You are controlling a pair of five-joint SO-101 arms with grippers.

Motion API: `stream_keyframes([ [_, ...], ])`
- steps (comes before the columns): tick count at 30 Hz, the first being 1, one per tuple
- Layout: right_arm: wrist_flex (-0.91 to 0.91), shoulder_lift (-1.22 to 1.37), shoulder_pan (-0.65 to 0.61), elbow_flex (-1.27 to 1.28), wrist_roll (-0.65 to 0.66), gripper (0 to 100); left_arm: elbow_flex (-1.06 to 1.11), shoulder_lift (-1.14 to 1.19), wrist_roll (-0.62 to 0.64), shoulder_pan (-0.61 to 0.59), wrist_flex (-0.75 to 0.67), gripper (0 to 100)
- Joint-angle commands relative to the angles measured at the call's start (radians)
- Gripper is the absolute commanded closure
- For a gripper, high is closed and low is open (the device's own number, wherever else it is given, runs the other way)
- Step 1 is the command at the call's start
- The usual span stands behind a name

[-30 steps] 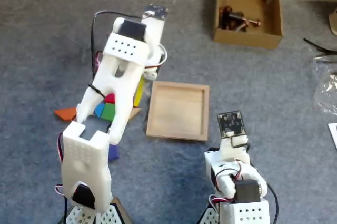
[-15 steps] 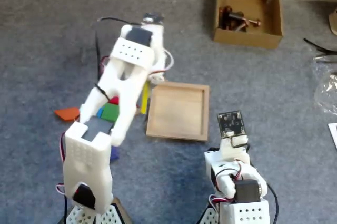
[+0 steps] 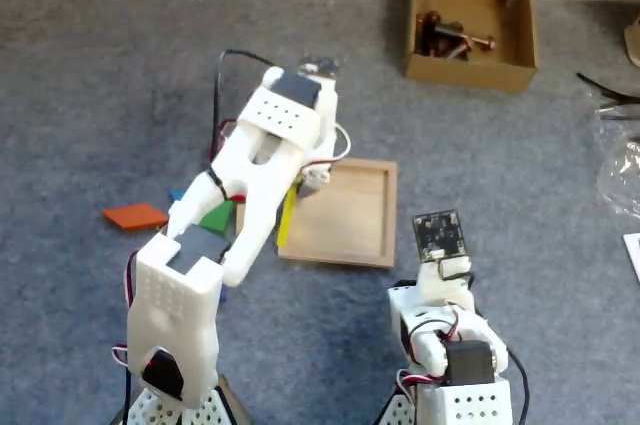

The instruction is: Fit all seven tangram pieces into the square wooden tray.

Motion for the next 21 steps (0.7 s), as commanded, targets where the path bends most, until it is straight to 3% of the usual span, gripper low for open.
stream_keyframes([
  [1, -0.018, -0.008, -0.010, 0.117, -0.008, 99.3, 0.038, -0.065, 0.018, 0.022, -0.074, 99],
  [15, -0.018, -0.008, -0.010, 0.117, -0.008, 99.3, 0.073, -0.062, 0.015, 0.018, -0.118, 99],
  [21, -0.018, -0.008, -0.010, 0.117, -0.008, 99.3, 0.136, -0.062, 0.014, -0.021, -0.216, 99],
])
